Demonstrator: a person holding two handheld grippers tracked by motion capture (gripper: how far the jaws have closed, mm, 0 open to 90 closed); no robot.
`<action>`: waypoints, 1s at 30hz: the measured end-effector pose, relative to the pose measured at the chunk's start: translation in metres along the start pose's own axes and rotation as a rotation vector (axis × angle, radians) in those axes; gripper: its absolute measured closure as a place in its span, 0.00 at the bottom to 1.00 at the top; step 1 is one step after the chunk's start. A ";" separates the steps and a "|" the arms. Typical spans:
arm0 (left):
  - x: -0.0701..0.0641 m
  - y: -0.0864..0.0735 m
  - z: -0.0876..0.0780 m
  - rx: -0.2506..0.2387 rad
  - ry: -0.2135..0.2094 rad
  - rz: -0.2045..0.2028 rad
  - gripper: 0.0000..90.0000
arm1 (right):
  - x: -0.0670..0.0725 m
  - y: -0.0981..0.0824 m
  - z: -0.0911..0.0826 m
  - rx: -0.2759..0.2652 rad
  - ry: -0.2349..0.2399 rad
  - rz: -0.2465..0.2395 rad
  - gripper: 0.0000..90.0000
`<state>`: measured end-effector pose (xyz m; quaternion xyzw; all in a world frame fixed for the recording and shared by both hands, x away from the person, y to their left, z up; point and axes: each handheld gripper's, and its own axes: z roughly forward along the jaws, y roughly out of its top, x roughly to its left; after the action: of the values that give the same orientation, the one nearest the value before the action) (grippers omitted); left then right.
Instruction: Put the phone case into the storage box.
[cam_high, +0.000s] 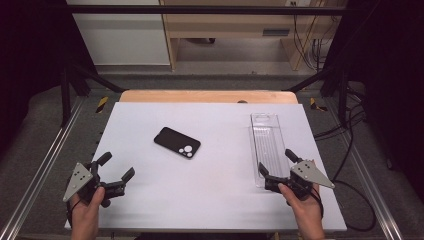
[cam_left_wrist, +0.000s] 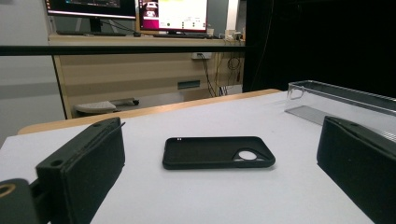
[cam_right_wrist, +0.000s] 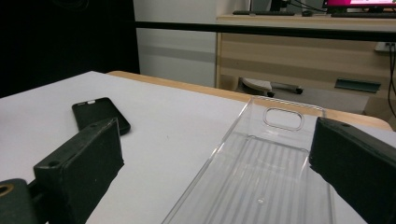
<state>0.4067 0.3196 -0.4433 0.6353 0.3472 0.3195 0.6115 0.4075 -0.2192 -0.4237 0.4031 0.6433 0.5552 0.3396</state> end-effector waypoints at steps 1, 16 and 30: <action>0.000 0.000 0.000 0.005 0.000 0.008 0.01 | 0.001 0.001 0.000 0.001 0.005 -0.002 0.03; -0.004 -0.001 0.005 0.028 -0.011 0.021 0.01 | 0.040 0.026 0.036 0.115 0.058 -0.044 0.05; 0.001 -0.002 0.000 0.021 -0.017 0.014 0.01 | 0.082 0.073 0.145 0.236 0.110 -0.026 0.08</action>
<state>0.4071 0.3200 -0.4455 0.6467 0.3409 0.3147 0.6054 0.5097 -0.0778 -0.3726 0.4008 0.7271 0.4925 0.2612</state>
